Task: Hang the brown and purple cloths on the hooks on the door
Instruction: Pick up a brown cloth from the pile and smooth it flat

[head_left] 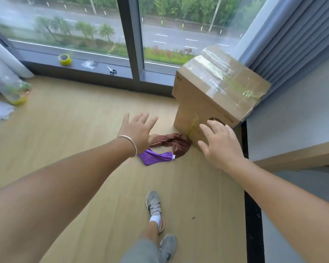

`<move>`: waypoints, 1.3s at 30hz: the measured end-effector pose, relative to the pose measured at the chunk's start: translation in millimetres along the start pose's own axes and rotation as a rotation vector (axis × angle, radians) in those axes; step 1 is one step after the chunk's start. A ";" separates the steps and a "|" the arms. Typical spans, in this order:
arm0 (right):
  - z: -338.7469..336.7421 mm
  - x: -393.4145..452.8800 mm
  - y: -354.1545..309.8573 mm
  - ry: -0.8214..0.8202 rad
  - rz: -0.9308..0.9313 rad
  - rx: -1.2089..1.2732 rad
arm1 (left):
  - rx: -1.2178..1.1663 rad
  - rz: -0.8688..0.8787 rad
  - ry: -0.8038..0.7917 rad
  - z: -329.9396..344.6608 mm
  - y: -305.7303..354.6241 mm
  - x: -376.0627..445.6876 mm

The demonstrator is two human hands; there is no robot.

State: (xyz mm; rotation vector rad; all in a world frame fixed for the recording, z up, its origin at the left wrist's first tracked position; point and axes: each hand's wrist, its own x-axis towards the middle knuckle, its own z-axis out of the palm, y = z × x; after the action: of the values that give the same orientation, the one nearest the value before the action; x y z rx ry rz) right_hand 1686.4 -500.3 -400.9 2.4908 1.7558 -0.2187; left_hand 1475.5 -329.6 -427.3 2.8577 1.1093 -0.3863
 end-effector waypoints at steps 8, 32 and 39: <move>163.3 60.0 -22.9 -0.251 -0.070 0.047 | -0.076 -0.063 -0.244 172.4 -35.1 33.3; 734.2 286.0 26.0 -0.192 -0.148 0.122 | -0.324 -0.021 -0.162 694.6 19.0 264.5; 788.2 329.6 33.9 -0.207 -0.365 0.251 | -0.434 0.147 -0.103 730.9 35.8 356.7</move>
State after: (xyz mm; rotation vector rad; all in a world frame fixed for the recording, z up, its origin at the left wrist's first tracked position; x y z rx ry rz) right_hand 1774.4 -325.6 -1233.2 2.1690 2.1899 -0.7356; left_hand 1597.7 -222.3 -1224.9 2.4856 0.8357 -0.2440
